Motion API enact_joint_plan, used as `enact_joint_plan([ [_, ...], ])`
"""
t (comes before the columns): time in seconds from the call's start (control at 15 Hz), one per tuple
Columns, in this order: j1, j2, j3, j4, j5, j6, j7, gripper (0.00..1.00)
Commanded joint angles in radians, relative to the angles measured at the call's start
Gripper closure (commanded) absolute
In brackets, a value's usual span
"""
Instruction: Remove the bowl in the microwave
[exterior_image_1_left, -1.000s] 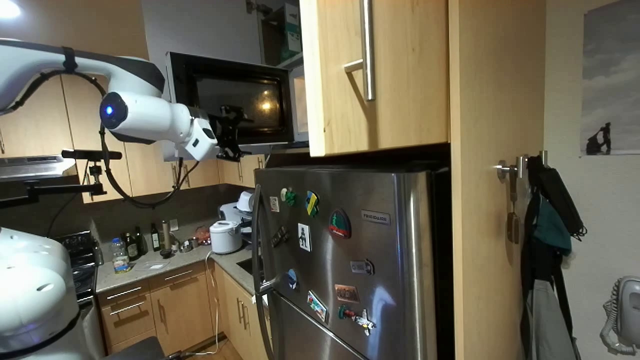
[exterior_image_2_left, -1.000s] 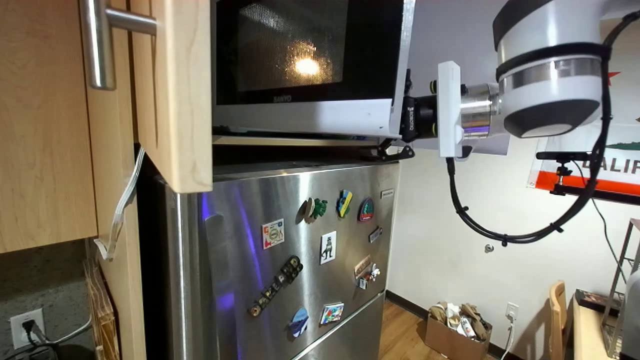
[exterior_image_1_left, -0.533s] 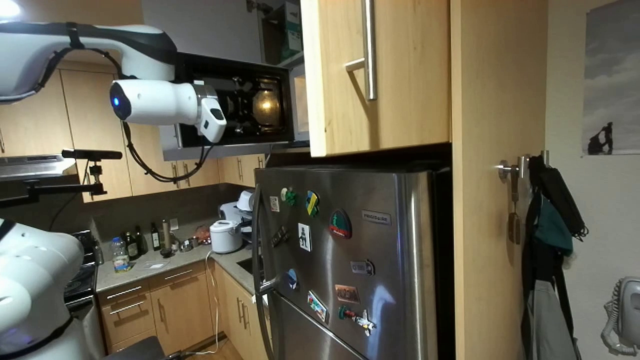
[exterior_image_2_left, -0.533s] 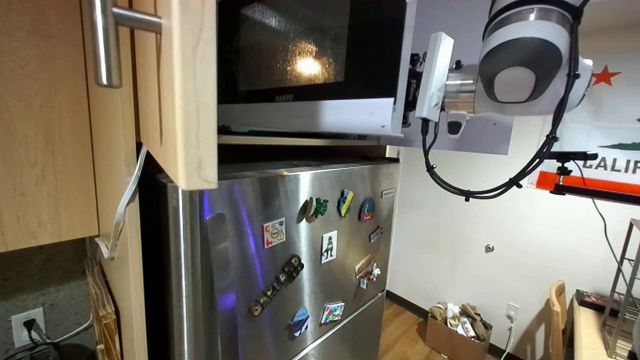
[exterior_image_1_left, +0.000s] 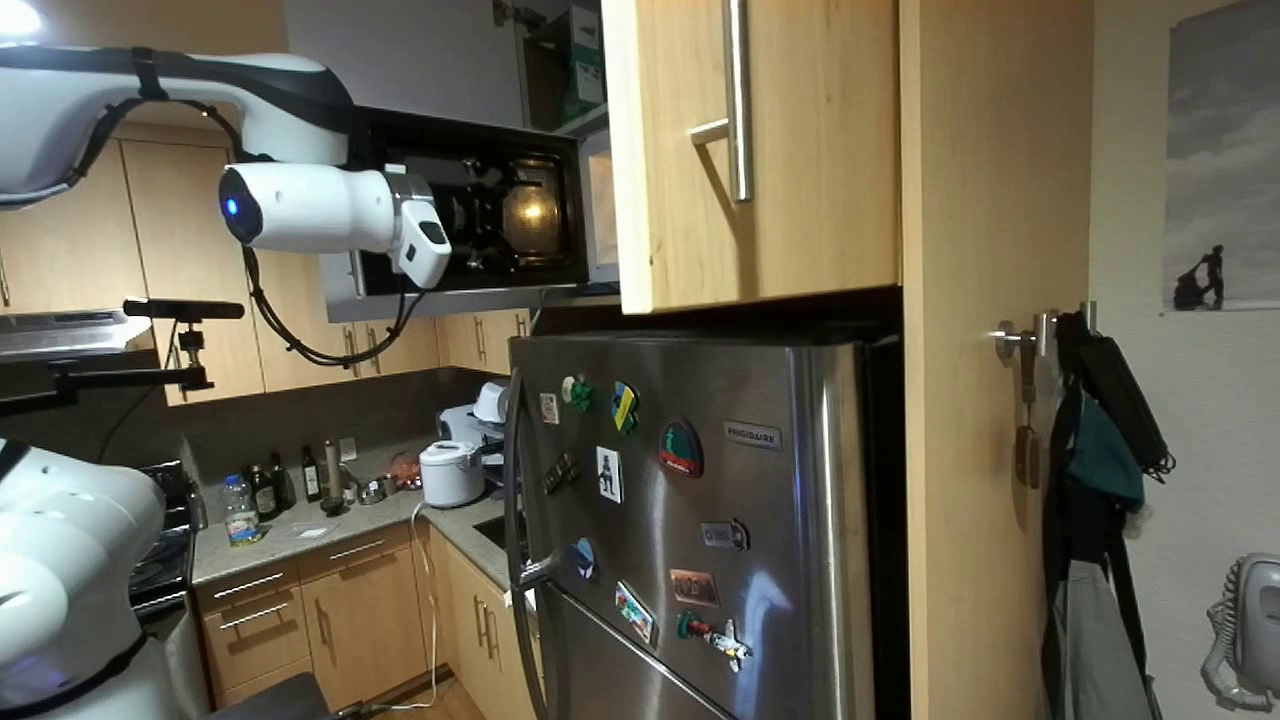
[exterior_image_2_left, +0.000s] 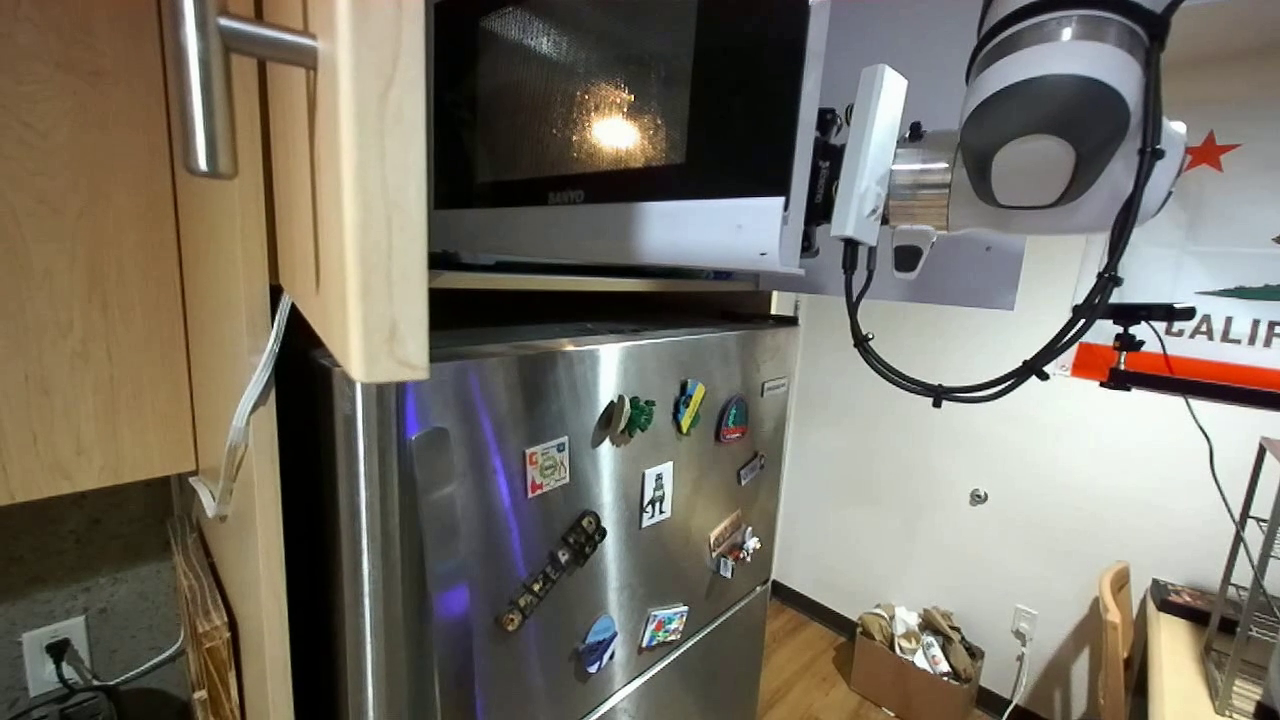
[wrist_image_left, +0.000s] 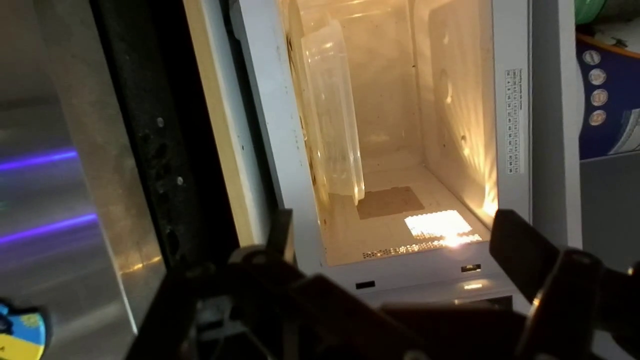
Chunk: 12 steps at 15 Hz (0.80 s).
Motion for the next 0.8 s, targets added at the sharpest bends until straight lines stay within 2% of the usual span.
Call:
enact_joint_plan([
  [0.0, -0.014, 0.005, 0.010, 0.019, 0.036, 0.020, 0.018, 0.00],
  [0.07, 0.000, 0.004, 0.005, 0.017, 0.031, 0.018, 0.029, 0.00],
  [0.47, -0.063, 0.064, 0.048, 0.092, 0.086, 0.029, 0.026, 0.00],
  [0.73, -0.169, 0.125, 0.122, 0.180, 0.171, 0.044, 0.007, 0.00],
])
